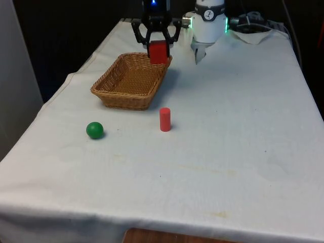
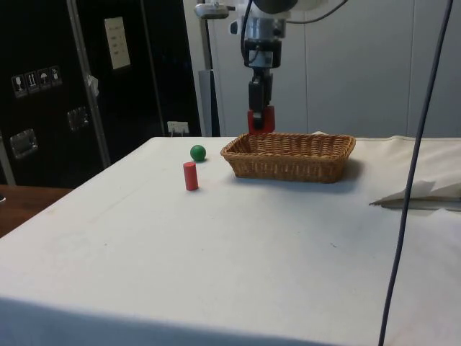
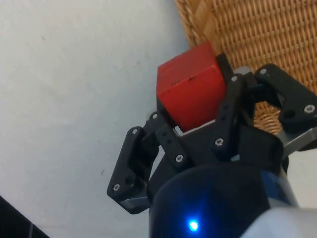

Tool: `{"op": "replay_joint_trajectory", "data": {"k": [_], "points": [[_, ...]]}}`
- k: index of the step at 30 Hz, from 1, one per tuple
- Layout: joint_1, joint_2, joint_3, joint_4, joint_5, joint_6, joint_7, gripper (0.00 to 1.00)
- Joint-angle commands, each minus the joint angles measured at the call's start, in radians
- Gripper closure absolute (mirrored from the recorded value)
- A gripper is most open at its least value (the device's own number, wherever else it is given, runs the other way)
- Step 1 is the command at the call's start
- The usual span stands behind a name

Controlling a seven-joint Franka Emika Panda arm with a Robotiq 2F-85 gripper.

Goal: Pick up the object to the left of the cylinder and place it into the basket.

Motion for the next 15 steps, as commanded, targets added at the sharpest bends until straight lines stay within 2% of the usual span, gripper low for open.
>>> {"op": "replay_joint_trajectory", "data": {"k": [1,2,9,10,11,15], "points": [[0.0,0.0,-0.004,-0.002,-0.002,0.0,-0.005,1.0],[-0.003,0.005,-0.009,-0.005,-0.021,0.012,0.0,1.0],[-0.004,0.021,-0.04,-0.011,-0.061,0.018,-0.007,1.0],[0.0,0.013,-0.036,-0.009,-0.043,0.001,-0.012,1.0],[-0.005,0.023,-0.045,-0.013,-0.066,0.021,-0.008,1.0],[-0.004,0.035,-0.067,-0.019,-0.088,0.037,-0.012,1.0]]}}
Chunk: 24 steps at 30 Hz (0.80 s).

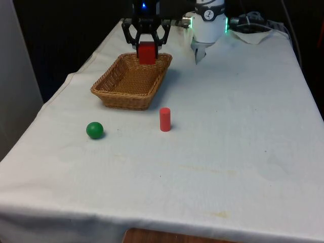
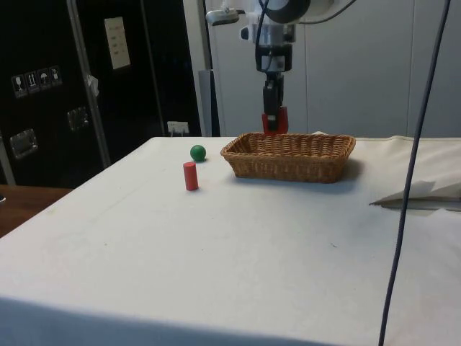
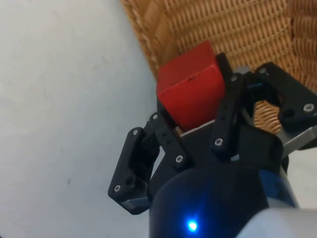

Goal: Pick up the object to the left of the cylinder and place it into the basket.

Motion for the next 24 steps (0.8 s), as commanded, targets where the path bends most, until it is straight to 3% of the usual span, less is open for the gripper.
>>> {"op": "replay_joint_trajectory", "data": {"k": [1,5,13,14,15,20,23,24], "points": [[-0.003,0.01,-0.008,-0.004,-0.02,0.022,0.004,1.0],[0.0,0.016,-0.023,-0.007,-0.016,0.02,-0.009,1.0],[-0.007,0.066,-0.049,-0.011,-0.002,0.08,-0.03,1.0],[-0.001,0.071,-0.052,-0.008,-0.011,0.069,-0.019,1.0],[-0.01,0.08,-0.051,-0.013,0.01,0.094,-0.037,1.0],[-0.017,0.121,-0.055,-0.012,0.056,0.126,-0.067,1.0],[-0.028,0.154,-0.052,-0.007,0.118,0.149,-0.119,1.0],[-0.011,0.156,-0.065,-0.004,0.079,0.133,-0.08,1.0]]}}
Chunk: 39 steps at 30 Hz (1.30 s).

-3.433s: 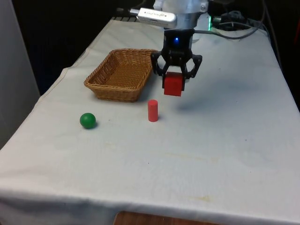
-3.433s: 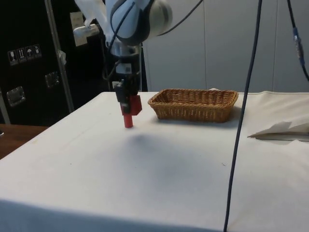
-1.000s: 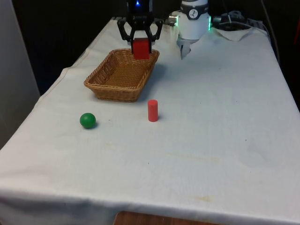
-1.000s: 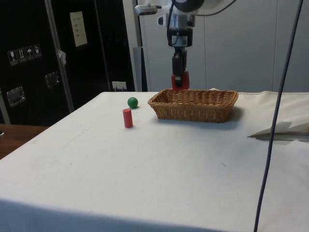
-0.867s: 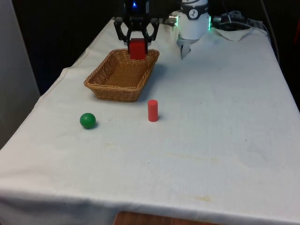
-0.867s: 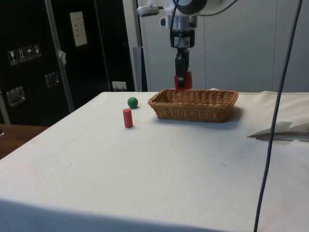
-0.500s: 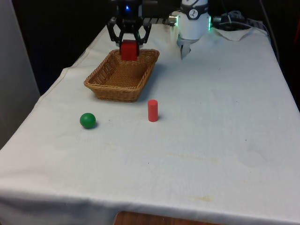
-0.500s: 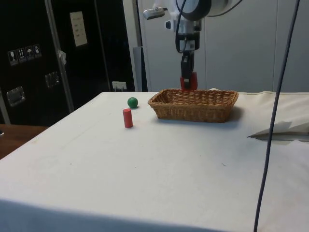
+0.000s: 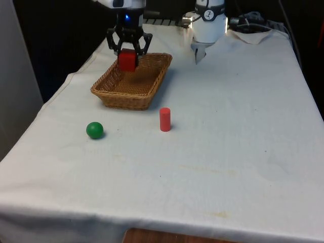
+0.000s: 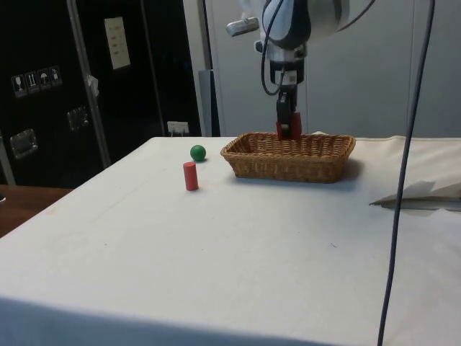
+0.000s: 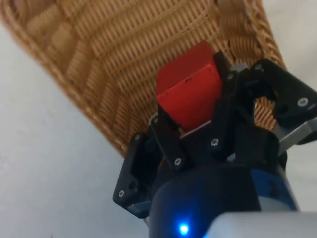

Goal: Pick up the object to the left of the cylinder and place it into the basket.

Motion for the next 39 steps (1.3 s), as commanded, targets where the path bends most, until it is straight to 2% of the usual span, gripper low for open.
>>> {"op": "replay_joint_trajectory", "data": {"k": [1,5,6,7,8,11,12,15,16,17,23,24,27,31,32,33,36,39], "points": [[-0.018,-0.007,0.013,-0.005,0.039,0.016,-0.041,1.0],[-0.022,0.01,0.012,-0.007,0.121,0.031,-0.114,1.0],[-0.023,0.016,0.011,-0.008,0.162,0.034,-0.15,1.0],[-0.011,0.04,-0.001,0.002,0.149,0.018,-0.131,1.0],[-0.024,0.018,0.01,-0.009,0.181,0.036,-0.168,1.0],[-0.026,0.021,0.008,-0.012,0.231,0.038,-0.215,1.0],[-0.021,0.027,0.006,-0.014,0.255,0.039,-0.233,1.0],[-0.015,0.035,0.004,-0.016,0.269,0.039,-0.241,1.0],[-0.014,0.042,-0.004,-0.01,0.258,0.021,-0.235,1.0],[-0.013,0.037,0.004,-0.017,0.268,0.038,-0.239,1.0],[-0.006,0.047,0.017,-0.014,0.27,0.036,-0.227,1.0],[-0.004,0.045,0.008,-0.015,0.258,0.021,-0.226,1.0],[-0.011,0.055,0.035,-0.004,0.279,0.036,-0.23,1.0],[-0.018,0.073,0.051,0.011,0.303,0.039,-0.246,1.0],[-0.003,0.08,0.027,0.011,0.277,0.021,-0.225,1.0],[-0.02,0.079,0.054,0.015,0.31,0.04,-0.253,1.0],[-0.024,0.1,0.06,0.031,0.349,0.039,-0.29,1.0],[-0.02,0.108,0.061,0.038,0.385,0.036,-0.324,1.0]]}}
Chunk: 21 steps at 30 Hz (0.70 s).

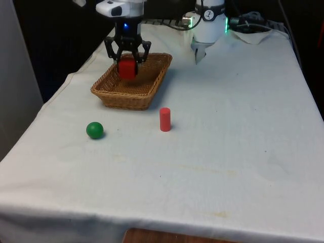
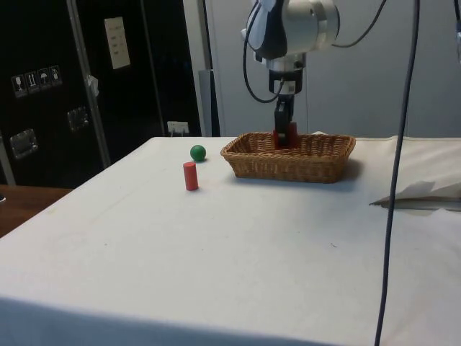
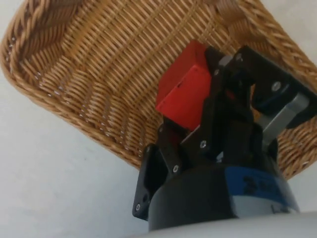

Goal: Pick up the object to the left of the cylinder and place it into the basket.

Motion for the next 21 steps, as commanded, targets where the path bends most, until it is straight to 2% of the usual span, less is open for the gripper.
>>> {"op": "replay_joint_trajectory", "data": {"k": [1,2,3,9,10,11,12,13,18,19,20,21], "points": [[-0.016,-0.017,0.027,-0.002,0.038,0.013,-0.036,1.0],[0.0,0.002,0.002,0.001,0.015,0.0,-0.013,1.0],[-0.015,-0.016,0.028,0.001,0.062,0.008,-0.061,1.0],[-0.013,-0.014,0.028,0.007,0.133,-0.006,-0.131,1.0],[-0.016,-0.012,0.029,0.007,0.145,-0.007,-0.144,1.0],[0.0,0.006,0.012,0.007,0.13,-0.012,-0.125,1.0],[-0.018,-0.01,0.03,0.008,0.156,-0.009,-0.157,1.0],[-0.021,-0.004,0.032,0.009,0.178,-0.013,-0.179,1.0],[-0.025,0.018,0.042,0.011,0.236,-0.015,-0.233,1.0],[-0.007,0.022,0.013,0.01,0.206,-0.028,-0.211,1.0],[-0.026,0.021,0.043,0.011,0.242,-0.015,-0.239,1.0],[-0.026,0.023,0.045,0.011,0.247,-0.014,-0.244,1.0]]}}
